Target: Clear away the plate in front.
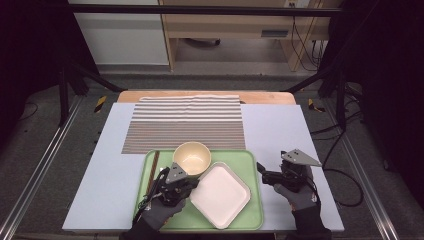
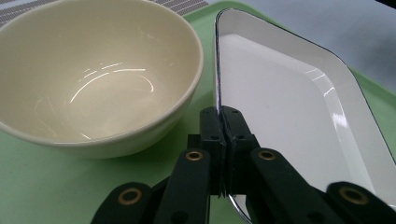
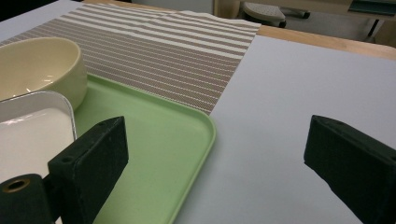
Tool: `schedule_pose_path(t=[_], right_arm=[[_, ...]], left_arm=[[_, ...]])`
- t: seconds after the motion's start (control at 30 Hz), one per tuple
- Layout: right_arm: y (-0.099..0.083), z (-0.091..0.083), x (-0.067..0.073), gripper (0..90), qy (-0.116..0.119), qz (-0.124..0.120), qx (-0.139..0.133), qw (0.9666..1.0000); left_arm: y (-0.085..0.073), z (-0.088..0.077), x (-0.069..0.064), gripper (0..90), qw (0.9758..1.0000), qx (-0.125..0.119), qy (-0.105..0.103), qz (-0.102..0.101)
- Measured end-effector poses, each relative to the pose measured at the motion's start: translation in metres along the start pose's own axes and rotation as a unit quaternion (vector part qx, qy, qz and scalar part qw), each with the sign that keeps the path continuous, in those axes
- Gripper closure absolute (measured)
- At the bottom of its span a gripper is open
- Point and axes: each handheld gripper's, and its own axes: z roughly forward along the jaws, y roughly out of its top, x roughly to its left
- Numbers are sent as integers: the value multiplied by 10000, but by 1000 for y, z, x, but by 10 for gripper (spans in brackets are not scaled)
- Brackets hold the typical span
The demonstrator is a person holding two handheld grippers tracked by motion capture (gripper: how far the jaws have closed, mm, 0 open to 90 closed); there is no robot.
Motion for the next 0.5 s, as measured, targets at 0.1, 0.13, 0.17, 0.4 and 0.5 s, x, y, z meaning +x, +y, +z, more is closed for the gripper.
schedule_pose_path(t=[0.1,0.13,0.17,0.4,0.5], right_arm=[[0,0,0,65,0,0,-2,10000],[0,0,0,65,-3,1,2,10000],[0,0,0,65,-1,16,9,10000],[0,1,0,65,0,9,25,10000],[-1,1,-1,65,1,15,11,10000]], left_arm=[[-2,3,0,877,10000,12,-71,-21],[-2,4,0,877,10000,12,-83,-19],[-2,4,1,877,10000,11,-92,-28],[-7,13,5,874,9998,125,-87,-116],[-8,15,5,866,9998,186,-49,-50]])
